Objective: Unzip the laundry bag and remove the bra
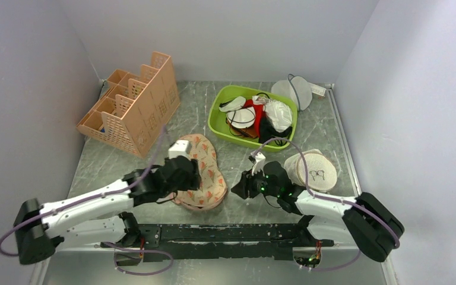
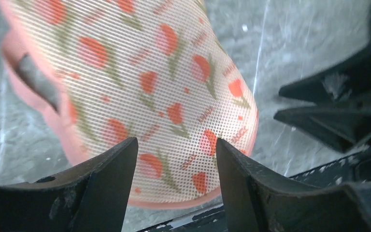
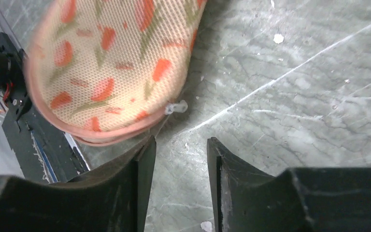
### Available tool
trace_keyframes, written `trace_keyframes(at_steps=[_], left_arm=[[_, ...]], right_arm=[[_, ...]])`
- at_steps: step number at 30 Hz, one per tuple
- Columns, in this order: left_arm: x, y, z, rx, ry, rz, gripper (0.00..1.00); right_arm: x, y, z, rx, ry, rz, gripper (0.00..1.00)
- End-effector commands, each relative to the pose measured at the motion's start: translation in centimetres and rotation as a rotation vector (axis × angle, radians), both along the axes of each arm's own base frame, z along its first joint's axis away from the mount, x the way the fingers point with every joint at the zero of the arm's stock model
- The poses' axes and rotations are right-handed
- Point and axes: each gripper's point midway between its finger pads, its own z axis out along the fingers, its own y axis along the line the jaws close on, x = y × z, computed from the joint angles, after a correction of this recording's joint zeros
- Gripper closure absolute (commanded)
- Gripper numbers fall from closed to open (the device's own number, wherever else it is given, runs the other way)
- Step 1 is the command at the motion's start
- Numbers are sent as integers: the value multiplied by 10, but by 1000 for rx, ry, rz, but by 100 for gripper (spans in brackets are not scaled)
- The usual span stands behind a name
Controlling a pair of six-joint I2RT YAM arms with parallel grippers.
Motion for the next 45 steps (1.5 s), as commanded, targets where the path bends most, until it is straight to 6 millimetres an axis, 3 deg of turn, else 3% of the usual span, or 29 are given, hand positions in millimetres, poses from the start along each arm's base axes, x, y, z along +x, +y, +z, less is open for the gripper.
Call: trace_keyframes(at_steps=[1, 4, 7, 13, 19, 23, 26, 38, 43, 45], left_arm=[[9, 47, 3, -42, 11, 195, 27], [7, 72, 3, -54, 33, 315, 26], [4, 81, 15, -90, 21, 345, 26], [8, 101, 69, -208, -121, 391, 26], [13, 131, 121, -237, -260, 454, 26], [12, 140, 133, -222, -290, 468, 26], [11, 142, 133, -221, -290, 466, 26], [9, 138, 134, -234, -298, 425, 26], [8, 139, 132, -233, -293, 425, 26], [8, 138, 132, -237, -293, 424, 26]], right_arm=[[8, -5, 19, -24, -48, -29, 53], [6, 11, 40, -14, -93, 21, 45], [1, 35, 54, -47, -150, 83, 37], [-7, 94, 62, -169, -205, 162, 29], [-26, 160, 57, -273, -272, 238, 33], [-42, 195, 52, -289, -285, 298, 43], [-47, 204, 40, -324, -277, 312, 55], [-47, 211, 17, -374, -272, 299, 79], [-49, 214, 27, -351, -286, 293, 99], [-49, 212, 37, -325, -293, 283, 100]])
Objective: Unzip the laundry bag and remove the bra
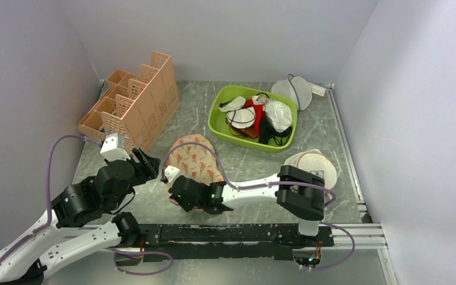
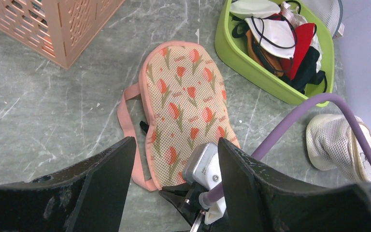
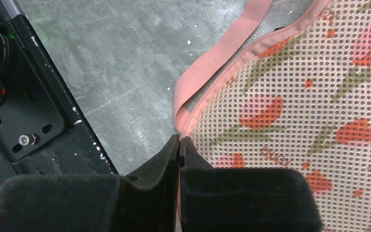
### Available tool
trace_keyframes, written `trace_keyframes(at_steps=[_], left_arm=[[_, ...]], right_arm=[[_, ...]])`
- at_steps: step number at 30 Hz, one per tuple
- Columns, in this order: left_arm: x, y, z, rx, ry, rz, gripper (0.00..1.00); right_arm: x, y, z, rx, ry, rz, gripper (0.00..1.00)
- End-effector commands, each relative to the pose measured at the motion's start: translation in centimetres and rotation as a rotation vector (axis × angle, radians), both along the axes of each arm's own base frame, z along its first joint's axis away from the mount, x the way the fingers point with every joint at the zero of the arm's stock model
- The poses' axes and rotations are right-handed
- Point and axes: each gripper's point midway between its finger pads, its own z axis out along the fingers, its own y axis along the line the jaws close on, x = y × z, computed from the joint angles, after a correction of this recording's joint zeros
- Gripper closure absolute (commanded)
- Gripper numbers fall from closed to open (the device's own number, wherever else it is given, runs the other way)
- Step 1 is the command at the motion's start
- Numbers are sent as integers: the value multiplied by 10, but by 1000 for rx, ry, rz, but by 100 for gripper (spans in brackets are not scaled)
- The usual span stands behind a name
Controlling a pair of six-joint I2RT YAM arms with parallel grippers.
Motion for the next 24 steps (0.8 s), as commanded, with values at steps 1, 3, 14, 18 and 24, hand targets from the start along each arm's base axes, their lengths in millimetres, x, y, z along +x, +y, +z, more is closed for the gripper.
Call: trace_keyframes(at_steps=[1, 3, 14, 18, 24], left_arm=[[0, 3, 0, 11, -7, 1, 26], [0, 2, -1, 11, -6, -3, 26], [4, -18, -22, 27, 47, -48, 25], [2, -33, -54, 14, 150, -47, 25], [-4, -68, -95, -42, 282, -113, 26]], right_arm=[[2, 4, 29, 74, -27, -21, 100], [0, 1, 42, 124, -22, -26, 100], [1, -40, 76, 289, -22, -135, 100], [9, -62, 87, 353, -35, -221, 100], [18, -97, 88, 407, -25, -350, 100]])
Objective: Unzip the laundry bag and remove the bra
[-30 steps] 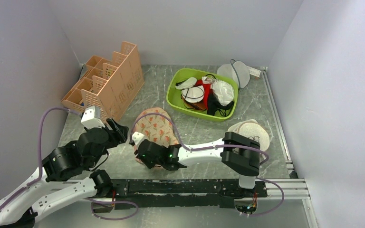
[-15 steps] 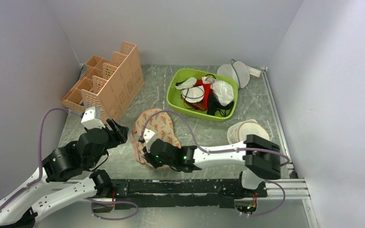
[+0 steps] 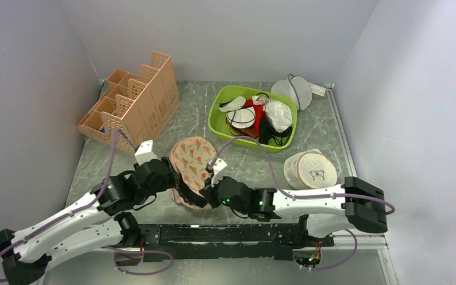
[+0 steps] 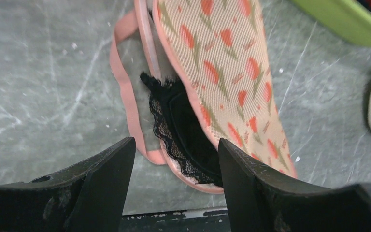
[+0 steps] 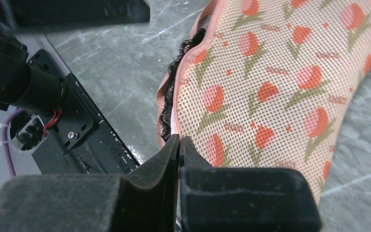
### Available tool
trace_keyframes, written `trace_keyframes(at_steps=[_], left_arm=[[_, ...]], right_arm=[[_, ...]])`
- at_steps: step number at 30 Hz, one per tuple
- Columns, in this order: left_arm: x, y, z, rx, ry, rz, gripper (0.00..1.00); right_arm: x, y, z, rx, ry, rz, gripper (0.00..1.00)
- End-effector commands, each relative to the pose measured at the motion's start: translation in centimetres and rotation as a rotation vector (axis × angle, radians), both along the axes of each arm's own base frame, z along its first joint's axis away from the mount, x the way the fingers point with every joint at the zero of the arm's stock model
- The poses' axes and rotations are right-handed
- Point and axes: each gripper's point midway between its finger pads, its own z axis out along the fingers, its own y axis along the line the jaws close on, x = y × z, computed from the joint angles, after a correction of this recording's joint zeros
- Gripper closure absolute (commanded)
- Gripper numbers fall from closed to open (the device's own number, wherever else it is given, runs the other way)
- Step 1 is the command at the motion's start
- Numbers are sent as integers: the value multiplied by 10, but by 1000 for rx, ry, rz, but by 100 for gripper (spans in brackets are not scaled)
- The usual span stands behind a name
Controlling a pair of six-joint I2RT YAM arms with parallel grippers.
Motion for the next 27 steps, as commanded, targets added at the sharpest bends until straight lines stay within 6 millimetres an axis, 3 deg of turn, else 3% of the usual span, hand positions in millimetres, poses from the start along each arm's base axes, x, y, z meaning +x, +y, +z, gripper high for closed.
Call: trace_keyframes(at_steps=[1, 9, 15, 22, 27], left_arm=[[-3, -34, -13, -122, 72, -46, 26], [2, -47, -28, -136, 80, -69, 26], [2, -49, -43, -98, 110, -72, 26], [4, -47, -66, -11, 153, -69, 27], [4, -35, -87, 110, 231, 6, 29]], right_arm=[[17, -25, 10, 83, 12, -175, 100], [37, -112, -14, 106, 81, -545, 100], [38, -178, -37, 124, 129, -774, 100], [34, -250, -47, 96, 148, -1003, 100], [33, -250, -43, 132, 162, -997, 100]])
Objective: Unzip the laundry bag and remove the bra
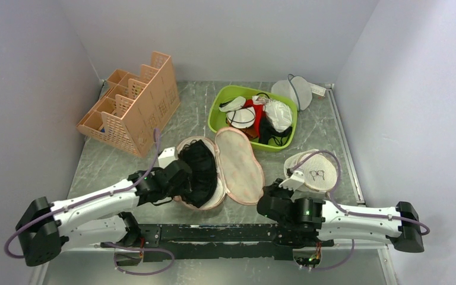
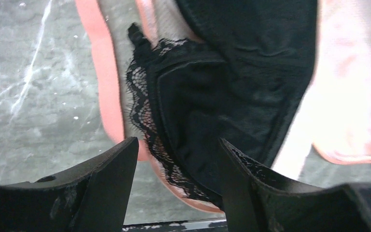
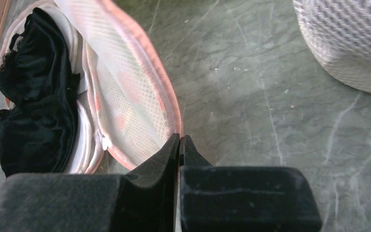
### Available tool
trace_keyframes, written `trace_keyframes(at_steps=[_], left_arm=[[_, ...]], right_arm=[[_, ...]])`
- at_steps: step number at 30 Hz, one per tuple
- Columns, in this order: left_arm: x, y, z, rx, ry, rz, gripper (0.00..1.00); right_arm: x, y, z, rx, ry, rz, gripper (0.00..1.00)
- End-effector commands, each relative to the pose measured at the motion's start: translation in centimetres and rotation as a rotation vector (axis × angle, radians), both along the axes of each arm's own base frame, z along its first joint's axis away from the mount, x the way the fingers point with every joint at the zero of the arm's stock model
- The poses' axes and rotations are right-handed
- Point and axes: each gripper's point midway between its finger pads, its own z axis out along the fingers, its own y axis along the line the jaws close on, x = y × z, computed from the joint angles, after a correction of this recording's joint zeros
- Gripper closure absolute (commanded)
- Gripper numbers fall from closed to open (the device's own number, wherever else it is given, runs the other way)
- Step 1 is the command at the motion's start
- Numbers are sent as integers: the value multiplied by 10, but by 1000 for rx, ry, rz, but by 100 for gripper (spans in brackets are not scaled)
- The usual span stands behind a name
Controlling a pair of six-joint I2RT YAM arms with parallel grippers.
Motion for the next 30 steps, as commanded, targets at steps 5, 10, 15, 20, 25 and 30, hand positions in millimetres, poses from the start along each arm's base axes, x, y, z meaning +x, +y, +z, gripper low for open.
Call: trace_keyframes(at_steps=[5, 10, 15, 20, 25, 30], left_arm=[[4, 6, -17, 86, 46, 49, 34], [-1, 9, -22, 72, 56, 55, 48], [-7, 11, -27, 38, 60, 54, 57], [-15, 17, -35, 49, 93, 65, 58], [-21, 9, -43, 24, 125, 21, 50], [-22, 7, -42, 11, 128, 15, 47]], right_arm=[[5, -19, 15, 3, -41, -63, 100], [4, 0, 33, 7, -63, 49, 98], [-3, 16, 37, 37, -52, 139, 100], [-11, 28, 42, 80, -9, 195, 100], [-11, 10, 61, 101, -16, 155, 87], [-1, -8, 99, 86, -111, 117, 60]])
